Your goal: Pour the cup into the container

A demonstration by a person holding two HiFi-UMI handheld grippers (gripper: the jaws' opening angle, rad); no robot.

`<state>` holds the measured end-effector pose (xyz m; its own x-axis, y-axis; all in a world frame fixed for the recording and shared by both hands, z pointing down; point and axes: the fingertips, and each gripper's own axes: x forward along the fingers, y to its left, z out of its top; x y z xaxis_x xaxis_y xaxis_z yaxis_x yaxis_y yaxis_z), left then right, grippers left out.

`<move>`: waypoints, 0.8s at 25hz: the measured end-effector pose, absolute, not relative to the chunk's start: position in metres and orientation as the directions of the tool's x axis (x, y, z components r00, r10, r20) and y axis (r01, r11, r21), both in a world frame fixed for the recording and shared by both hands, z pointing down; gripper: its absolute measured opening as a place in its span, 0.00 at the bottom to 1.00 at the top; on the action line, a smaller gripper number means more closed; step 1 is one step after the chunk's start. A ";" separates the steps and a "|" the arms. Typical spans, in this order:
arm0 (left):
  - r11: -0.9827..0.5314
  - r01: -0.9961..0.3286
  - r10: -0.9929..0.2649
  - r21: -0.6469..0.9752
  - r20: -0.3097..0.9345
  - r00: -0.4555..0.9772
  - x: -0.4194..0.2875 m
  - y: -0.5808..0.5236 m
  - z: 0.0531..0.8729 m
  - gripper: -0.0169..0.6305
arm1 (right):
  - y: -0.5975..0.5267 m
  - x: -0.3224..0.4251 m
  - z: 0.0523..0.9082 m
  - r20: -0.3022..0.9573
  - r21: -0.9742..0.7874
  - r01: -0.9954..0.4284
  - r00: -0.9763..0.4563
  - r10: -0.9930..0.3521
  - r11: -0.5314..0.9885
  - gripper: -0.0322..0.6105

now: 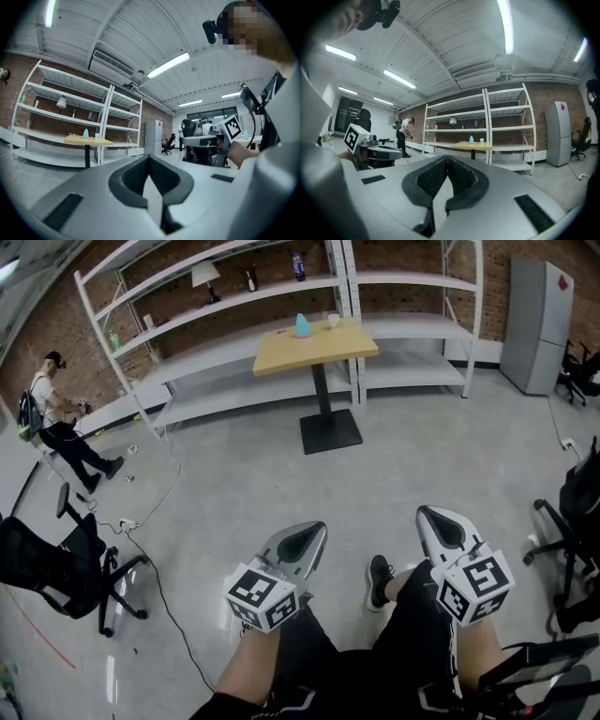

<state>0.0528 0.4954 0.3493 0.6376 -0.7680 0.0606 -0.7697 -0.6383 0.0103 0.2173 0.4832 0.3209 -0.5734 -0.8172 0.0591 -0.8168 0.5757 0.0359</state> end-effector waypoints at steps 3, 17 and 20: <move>-0.653 -0.757 -0.754 0.026 0.073 0.653 0.066 0.451 0.359 0.03 | 0.448 0.231 0.331 0.071 0.023 -0.826 -0.560 -0.825 0.563 0.05; -0.666 -0.744 -0.745 -0.056 0.110 0.658 0.056 0.294 0.337 0.03 | 0.283 0.215 0.306 -0.002 0.002 -0.812 -0.584 -0.812 0.584 0.05; -0.625 -0.778 -0.779 -0.070 0.113 0.616 0.028 0.268 0.336 0.03 | 0.245 0.192 0.299 -0.022 0.008 -0.791 -0.612 -0.791 0.612 0.05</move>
<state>0.0281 0.2677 0.3356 0.6161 -0.7795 0.1134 -0.7776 -0.6248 -0.0702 0.1922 0.2452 0.2987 -0.6120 -0.7905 -0.0219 -0.7908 0.6120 0.0078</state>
